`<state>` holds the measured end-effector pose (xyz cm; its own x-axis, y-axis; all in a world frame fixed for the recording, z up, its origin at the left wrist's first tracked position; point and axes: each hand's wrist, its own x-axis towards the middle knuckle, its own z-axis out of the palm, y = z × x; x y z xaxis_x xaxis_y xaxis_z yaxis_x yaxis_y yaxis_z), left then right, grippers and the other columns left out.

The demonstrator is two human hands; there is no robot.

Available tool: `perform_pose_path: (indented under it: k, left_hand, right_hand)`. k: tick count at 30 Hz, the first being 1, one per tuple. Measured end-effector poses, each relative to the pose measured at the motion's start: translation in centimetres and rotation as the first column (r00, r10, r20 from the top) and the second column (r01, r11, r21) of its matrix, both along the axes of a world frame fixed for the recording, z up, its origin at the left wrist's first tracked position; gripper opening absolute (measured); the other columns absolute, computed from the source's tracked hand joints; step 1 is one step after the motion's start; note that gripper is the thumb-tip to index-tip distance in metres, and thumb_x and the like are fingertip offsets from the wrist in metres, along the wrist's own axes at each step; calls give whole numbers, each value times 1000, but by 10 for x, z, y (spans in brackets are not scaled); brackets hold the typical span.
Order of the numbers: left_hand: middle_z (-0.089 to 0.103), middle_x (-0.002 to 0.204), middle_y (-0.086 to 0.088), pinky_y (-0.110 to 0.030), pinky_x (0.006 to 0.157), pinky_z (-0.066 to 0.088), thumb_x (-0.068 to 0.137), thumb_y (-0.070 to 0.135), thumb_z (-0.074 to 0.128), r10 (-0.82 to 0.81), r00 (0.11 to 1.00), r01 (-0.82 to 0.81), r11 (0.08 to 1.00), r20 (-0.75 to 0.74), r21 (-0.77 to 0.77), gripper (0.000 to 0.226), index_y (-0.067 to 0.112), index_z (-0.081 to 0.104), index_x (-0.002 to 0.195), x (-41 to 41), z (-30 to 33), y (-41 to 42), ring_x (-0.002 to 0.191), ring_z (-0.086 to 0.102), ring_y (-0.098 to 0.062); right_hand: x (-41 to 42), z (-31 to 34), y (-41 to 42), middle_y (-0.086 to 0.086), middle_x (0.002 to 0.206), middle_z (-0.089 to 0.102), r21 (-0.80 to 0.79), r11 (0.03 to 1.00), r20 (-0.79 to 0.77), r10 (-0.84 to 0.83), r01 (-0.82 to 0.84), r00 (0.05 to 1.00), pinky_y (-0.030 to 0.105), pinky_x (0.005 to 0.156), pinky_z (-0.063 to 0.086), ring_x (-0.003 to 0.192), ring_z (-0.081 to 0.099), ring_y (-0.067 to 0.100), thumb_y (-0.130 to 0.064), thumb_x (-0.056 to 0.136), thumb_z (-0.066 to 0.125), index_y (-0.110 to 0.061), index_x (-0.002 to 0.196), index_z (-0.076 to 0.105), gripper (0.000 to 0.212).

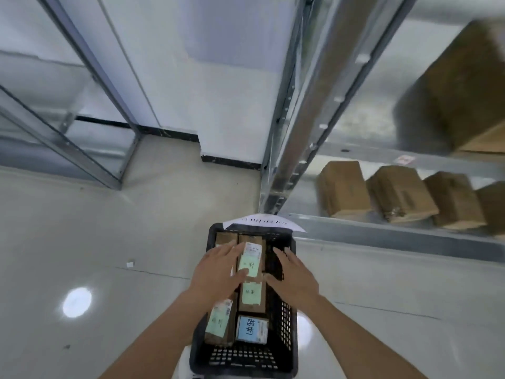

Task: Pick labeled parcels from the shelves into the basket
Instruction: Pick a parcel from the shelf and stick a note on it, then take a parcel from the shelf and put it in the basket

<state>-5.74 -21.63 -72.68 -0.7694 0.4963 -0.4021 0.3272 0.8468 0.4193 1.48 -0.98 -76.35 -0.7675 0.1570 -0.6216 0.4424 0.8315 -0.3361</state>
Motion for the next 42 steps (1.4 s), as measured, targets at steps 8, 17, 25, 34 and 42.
perform_pose_path:
  k: [8,17,25,34,42]
  left_hand:
    - [25,161,10,-34,121,19,97,54,44,-37,973,58,995,-229,85,63,33,25,154,19,245,52,147,25,-13]
    - [36,156,10,-32,115,28,95,51,51,-89,932,172,962,-351,212,60,33,34,149,105,459,91,140,37,-15]
    - [32,158,13,-41,115,34,93,58,52,-123,909,254,921,-399,296,66,38,27,151,198,586,138,143,35,-16]
    - [29,160,10,-41,115,35,93,60,50,-113,899,257,918,-424,302,65,40,28,151,253,653,230,142,36,-18]
    - [29,160,10,-42,113,38,93,61,49,-86,913,210,936,-399,281,65,41,26,151,287,646,314,142,37,-18]
  right_hand:
    - [31,270,60,-6,169,18,137,990,-235,-9,42,972,44,121,29,153,25,23,-62,95,50,-40,160,15,77]
    - [142,501,92,-9,168,20,261,953,-411,-37,157,911,48,117,34,150,31,24,-61,94,51,-42,157,18,74]
    - [257,641,129,-10,166,25,320,912,-511,-63,258,857,49,114,42,146,40,23,-65,95,53,-44,159,18,76]
    - [332,709,235,-4,162,34,298,894,-550,-127,336,826,44,110,43,143,41,23,-60,96,56,-41,158,24,72]
    - [368,709,340,-4,163,35,265,915,-533,-124,304,837,45,112,44,142,44,24,-56,97,56,-40,157,27,69]
